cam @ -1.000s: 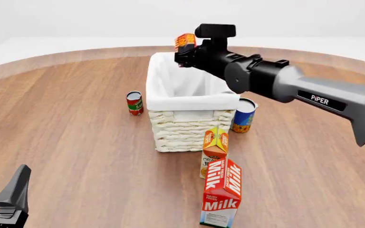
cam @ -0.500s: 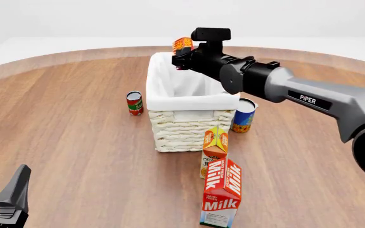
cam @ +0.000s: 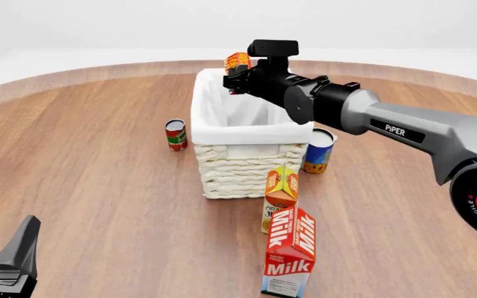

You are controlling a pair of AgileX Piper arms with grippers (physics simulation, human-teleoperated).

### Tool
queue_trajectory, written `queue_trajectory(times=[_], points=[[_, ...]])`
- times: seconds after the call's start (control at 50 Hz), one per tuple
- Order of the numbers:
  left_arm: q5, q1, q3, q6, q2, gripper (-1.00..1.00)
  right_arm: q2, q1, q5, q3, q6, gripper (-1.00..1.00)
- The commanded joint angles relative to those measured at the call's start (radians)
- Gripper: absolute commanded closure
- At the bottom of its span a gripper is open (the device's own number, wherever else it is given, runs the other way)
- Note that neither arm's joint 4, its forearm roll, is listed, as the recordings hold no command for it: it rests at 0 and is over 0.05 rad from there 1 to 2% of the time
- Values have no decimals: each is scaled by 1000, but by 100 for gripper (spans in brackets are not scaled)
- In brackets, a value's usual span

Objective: Pick up the butter and put it in the basket.

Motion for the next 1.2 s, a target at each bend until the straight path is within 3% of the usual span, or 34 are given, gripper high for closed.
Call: queue_trajectory(times=[0.02, 0.14, 0.16, 0.7, 1.2], points=[[0, 0, 0, 0, 0, -100, -11, -2, -4, -21, 16, 100], [0, 0, 0, 0, 0, -100, -8, -8, -3, -25, 9, 100], [0, 0, 0, 0, 0, -100, -8, -9, -3, -26, 8, -100], [0, 0, 0, 0, 0, -100, -27, -13, -6, -20, 9, -100], [0, 0, 0, 0, 0, -100, -78, -17, -79, 74, 5, -100]])
